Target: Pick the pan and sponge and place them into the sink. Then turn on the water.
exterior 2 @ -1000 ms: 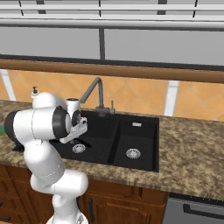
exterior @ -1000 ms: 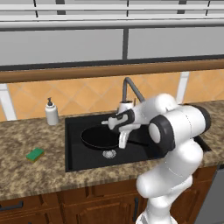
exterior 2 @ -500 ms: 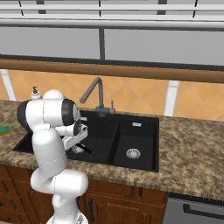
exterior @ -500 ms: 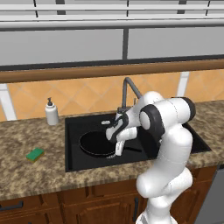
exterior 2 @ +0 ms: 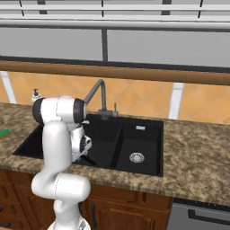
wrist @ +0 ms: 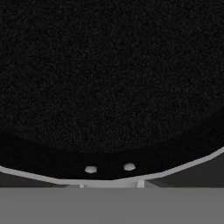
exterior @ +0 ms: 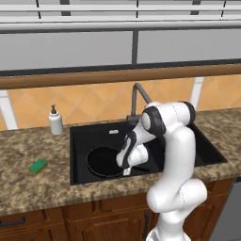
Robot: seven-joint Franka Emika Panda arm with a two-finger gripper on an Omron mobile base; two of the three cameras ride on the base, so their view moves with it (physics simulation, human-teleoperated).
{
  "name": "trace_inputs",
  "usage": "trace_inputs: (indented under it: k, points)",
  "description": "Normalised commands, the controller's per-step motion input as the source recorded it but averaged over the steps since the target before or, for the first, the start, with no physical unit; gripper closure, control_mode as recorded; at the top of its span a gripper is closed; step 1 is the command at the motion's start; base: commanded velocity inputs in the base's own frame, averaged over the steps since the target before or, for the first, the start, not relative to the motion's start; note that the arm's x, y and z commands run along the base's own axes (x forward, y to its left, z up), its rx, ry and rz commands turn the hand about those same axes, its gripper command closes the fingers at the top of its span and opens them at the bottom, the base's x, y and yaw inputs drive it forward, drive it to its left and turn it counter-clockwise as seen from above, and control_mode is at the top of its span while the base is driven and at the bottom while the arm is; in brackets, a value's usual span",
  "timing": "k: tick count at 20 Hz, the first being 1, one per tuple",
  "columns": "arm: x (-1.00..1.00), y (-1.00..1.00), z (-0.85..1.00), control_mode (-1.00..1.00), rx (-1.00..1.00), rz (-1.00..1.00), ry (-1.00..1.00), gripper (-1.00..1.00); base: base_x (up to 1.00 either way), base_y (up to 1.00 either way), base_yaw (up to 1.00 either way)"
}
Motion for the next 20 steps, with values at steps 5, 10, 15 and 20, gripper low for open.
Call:
trace_inputs:
  k: [5, 10, 15, 20]
  points:
    - [0.15, 0.01, -0.56, -1.0, 0.0, 0.0, -0.07, 1.0, 0.0, 0.0, 0.0]
    - [0.09, 0.06, -0.47, -1.0, 0.01, 0.0, -0.06, 1.0, 0.0, 0.0, 0.0]
    - [0.03, 0.14, -0.42, -1.0, 0.03, 0.0, -0.1, 1.0, 0.0, 0.0, 0.0]
    - [0.03, 0.15, -0.35, -1.0, 0.04, 0.0, -0.11, 1.0, 0.0, 0.0, 0.0]
